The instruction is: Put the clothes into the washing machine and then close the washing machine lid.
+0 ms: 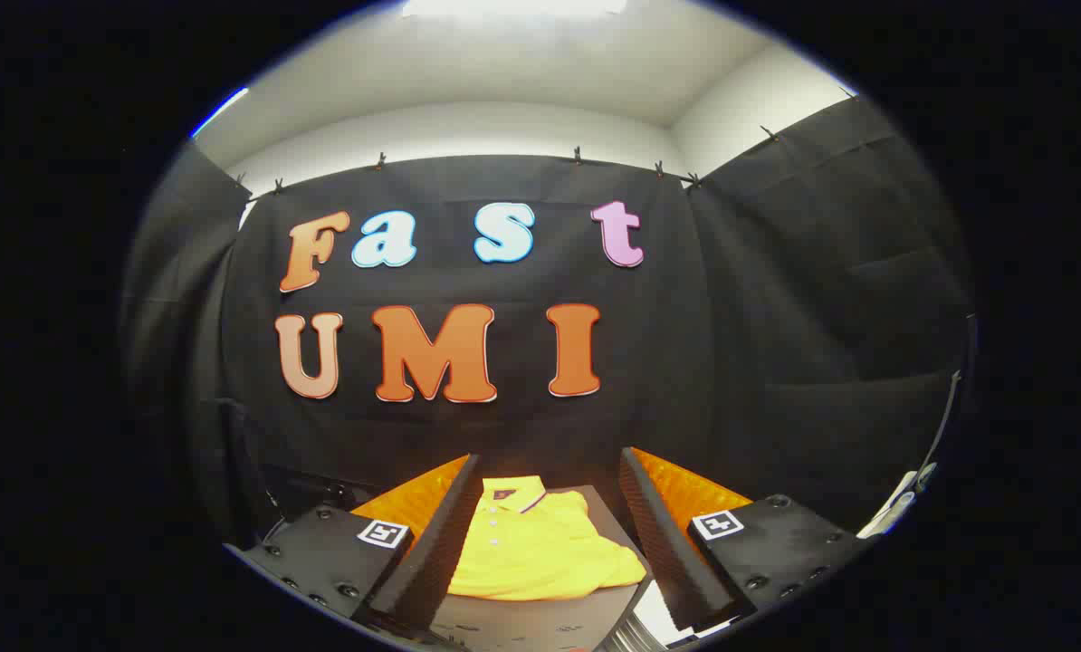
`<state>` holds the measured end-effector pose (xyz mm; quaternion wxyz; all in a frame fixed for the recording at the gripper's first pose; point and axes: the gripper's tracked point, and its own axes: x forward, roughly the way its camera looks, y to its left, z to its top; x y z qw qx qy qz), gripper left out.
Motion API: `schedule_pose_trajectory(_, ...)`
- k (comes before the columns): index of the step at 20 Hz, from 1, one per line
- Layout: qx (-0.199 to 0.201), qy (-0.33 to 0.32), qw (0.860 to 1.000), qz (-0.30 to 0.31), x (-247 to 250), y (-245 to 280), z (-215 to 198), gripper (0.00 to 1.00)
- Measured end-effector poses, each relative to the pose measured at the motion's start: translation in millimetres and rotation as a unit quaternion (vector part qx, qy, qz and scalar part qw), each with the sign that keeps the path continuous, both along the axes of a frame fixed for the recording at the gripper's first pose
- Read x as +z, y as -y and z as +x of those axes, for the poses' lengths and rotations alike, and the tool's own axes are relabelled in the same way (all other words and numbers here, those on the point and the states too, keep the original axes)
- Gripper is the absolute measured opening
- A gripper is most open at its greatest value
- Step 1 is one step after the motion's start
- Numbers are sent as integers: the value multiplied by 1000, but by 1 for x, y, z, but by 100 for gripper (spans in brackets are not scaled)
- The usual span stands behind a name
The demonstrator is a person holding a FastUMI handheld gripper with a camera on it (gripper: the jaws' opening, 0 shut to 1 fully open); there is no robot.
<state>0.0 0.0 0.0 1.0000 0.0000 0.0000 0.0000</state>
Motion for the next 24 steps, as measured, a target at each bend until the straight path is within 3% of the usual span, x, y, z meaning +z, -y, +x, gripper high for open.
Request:
schedule_pose_trajectory(5,8,-17,999,26,-11,0,14,98)
schedule_pose_trajectory(14,17,-9,1000,9,-8,-6,0,98)
schedule_pose_trajectory(18,-15,0,999,35,3,4,2,98)
schedule_pose_trajectory(19,-8,0,999,38,0,-4,3,98)
schedule_pose_trajectory(24,-14,-13,1000,-2,-3,-10,3,98)
